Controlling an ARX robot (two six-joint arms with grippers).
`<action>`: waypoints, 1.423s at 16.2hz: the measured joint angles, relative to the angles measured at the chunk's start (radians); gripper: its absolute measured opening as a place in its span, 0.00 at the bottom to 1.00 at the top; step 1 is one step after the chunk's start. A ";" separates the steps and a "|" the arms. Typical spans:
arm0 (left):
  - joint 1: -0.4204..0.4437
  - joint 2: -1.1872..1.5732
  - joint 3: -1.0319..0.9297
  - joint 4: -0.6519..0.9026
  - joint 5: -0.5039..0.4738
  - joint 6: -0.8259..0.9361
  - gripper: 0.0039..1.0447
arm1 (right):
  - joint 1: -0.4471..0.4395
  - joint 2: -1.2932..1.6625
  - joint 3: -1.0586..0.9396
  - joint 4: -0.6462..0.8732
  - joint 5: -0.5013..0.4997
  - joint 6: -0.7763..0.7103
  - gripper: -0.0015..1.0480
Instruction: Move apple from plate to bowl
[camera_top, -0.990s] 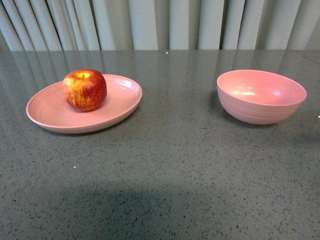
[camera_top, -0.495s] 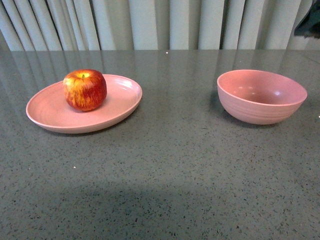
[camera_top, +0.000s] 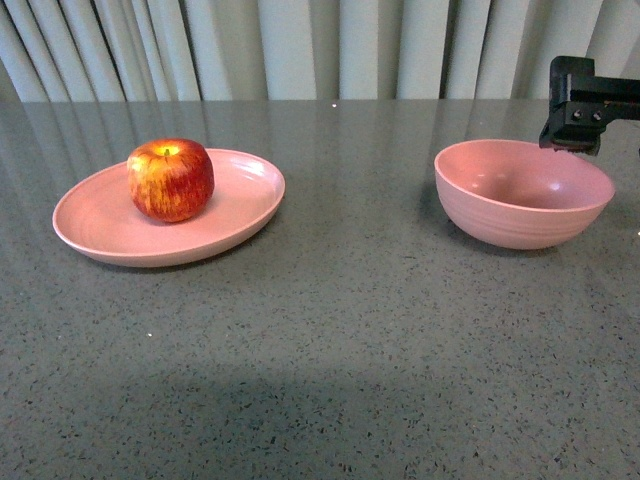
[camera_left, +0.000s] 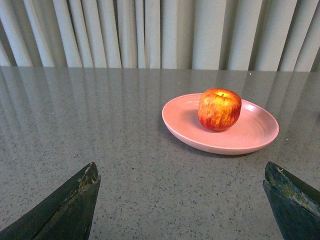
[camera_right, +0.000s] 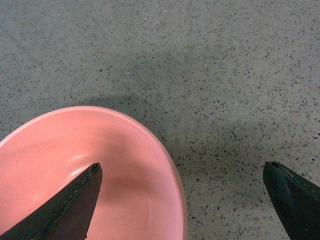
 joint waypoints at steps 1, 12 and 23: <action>0.000 0.000 0.000 0.000 0.000 0.000 0.94 | -0.001 0.009 0.007 -0.002 0.006 0.000 0.94; 0.000 0.000 0.000 0.000 0.000 0.000 0.94 | 0.018 0.099 0.063 -0.040 0.045 0.016 0.05; 0.000 0.000 0.000 0.000 0.000 0.000 0.94 | 0.041 -0.021 0.141 -0.113 -0.026 0.027 0.03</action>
